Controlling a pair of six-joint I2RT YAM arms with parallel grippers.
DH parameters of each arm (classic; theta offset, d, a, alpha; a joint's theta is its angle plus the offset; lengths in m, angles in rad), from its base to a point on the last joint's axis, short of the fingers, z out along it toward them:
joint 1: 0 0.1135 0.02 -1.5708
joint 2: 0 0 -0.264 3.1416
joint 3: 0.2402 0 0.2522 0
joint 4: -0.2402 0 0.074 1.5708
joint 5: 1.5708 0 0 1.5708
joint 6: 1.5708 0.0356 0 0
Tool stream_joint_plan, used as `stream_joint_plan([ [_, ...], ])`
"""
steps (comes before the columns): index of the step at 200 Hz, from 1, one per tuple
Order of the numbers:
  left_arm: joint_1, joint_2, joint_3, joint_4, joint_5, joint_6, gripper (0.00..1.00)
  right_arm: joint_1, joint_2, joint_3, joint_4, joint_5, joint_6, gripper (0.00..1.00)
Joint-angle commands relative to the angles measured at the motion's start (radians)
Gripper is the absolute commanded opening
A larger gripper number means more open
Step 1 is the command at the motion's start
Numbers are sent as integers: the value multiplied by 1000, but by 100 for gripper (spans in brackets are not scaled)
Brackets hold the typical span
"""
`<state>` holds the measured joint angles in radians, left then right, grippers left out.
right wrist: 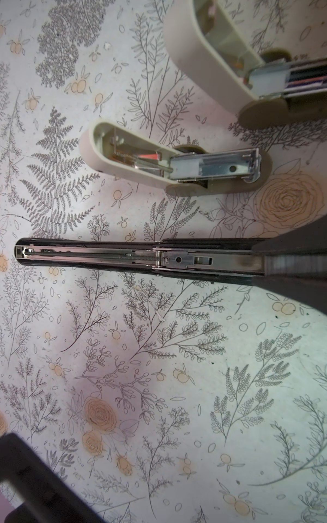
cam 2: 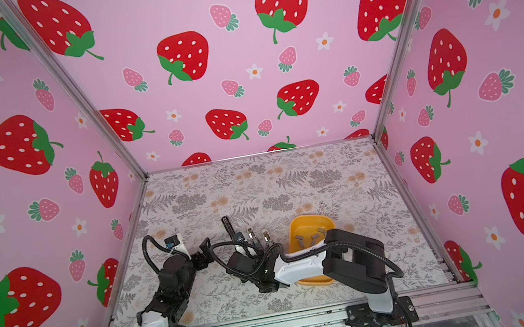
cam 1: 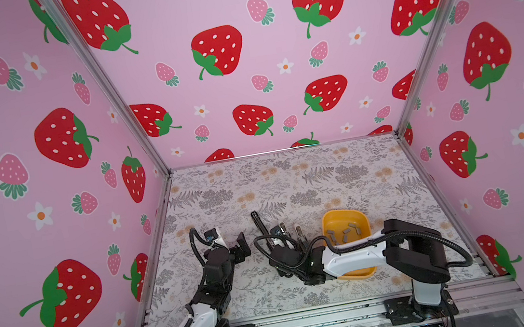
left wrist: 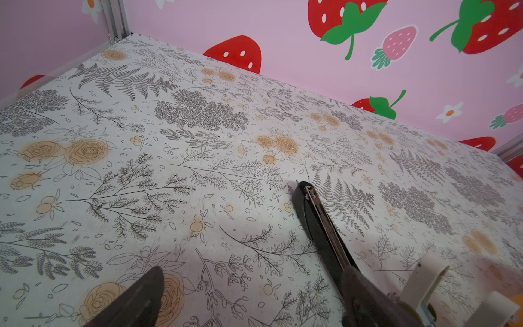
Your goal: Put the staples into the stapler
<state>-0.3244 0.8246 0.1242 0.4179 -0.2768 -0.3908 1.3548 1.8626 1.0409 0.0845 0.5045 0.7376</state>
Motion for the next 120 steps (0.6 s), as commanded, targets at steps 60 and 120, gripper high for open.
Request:
stream_joint_plan([
  [60,5,-7,36,4,-2,-15,99,7,20,14,-29,-5,36,4],
  [120,5,-7,37,2,2,-15,99,9,17,-6,-23,-3,50,2],
])
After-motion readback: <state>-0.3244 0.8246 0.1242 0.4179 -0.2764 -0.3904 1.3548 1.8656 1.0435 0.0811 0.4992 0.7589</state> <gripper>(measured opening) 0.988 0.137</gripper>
